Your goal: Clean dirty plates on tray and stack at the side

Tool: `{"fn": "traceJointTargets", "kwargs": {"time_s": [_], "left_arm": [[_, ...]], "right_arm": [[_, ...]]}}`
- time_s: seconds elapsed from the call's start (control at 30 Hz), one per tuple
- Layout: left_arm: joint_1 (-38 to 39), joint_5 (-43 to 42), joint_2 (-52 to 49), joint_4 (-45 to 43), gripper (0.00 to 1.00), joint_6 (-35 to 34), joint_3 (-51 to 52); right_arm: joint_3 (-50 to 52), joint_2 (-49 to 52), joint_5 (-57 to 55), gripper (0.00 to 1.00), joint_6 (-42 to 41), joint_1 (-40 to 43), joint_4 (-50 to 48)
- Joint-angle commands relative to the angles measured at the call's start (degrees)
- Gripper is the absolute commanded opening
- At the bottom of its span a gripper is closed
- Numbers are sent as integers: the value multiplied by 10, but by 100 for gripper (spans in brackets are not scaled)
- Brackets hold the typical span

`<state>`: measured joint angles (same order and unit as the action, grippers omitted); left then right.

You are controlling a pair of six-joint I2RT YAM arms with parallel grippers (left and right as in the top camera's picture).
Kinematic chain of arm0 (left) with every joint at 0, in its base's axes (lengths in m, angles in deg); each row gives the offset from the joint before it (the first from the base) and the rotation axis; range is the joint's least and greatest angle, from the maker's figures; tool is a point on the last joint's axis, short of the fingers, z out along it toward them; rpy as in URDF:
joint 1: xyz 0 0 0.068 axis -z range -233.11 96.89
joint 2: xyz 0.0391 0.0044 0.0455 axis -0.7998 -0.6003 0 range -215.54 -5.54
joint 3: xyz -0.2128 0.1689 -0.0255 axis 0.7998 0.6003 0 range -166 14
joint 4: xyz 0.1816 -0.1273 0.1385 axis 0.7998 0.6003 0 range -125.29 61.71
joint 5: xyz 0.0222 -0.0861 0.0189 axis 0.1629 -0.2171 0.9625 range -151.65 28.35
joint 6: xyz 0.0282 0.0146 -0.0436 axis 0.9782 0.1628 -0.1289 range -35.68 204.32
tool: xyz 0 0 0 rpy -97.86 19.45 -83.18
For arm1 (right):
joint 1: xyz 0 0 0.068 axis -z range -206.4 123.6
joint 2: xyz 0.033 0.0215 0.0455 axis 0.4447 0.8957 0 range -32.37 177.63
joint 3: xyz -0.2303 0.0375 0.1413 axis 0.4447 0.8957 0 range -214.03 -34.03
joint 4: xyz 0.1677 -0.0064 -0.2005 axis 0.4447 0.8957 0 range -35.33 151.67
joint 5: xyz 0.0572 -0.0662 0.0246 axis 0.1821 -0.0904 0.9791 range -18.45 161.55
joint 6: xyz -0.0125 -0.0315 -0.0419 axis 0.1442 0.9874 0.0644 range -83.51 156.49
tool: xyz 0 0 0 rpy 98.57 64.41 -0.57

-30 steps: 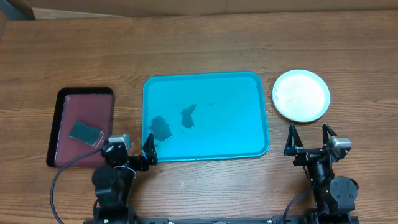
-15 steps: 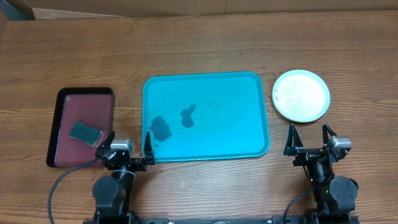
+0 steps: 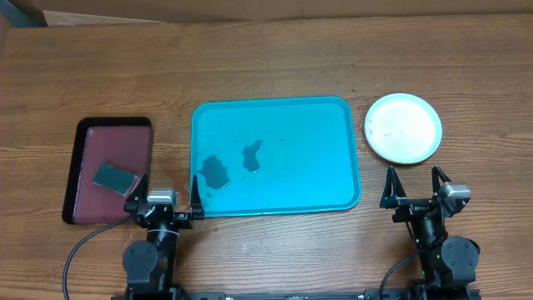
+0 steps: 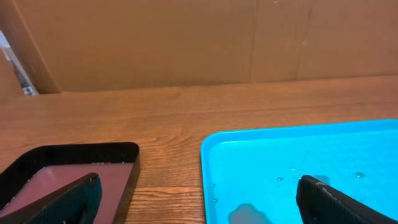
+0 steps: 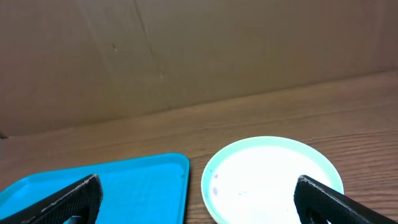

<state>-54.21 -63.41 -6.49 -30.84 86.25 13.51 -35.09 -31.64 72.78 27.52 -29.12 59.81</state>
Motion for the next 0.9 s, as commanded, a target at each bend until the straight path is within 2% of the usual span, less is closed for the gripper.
{"fn": "traceJointTargets", "kwargs": {"time_s": [0.0,0.13,0.87], "left_arm": [[3,23,8,3,100,-30,2],[3,24,8,3,100,-63,2],[4,17,7,0,100,-64,2]], "right_arm": [[6,-6,-1,100,-2,2,-3],[6,-6,-1,100,-2,2,-3],[6,-6,-1,100,-2,2,-3]]}}
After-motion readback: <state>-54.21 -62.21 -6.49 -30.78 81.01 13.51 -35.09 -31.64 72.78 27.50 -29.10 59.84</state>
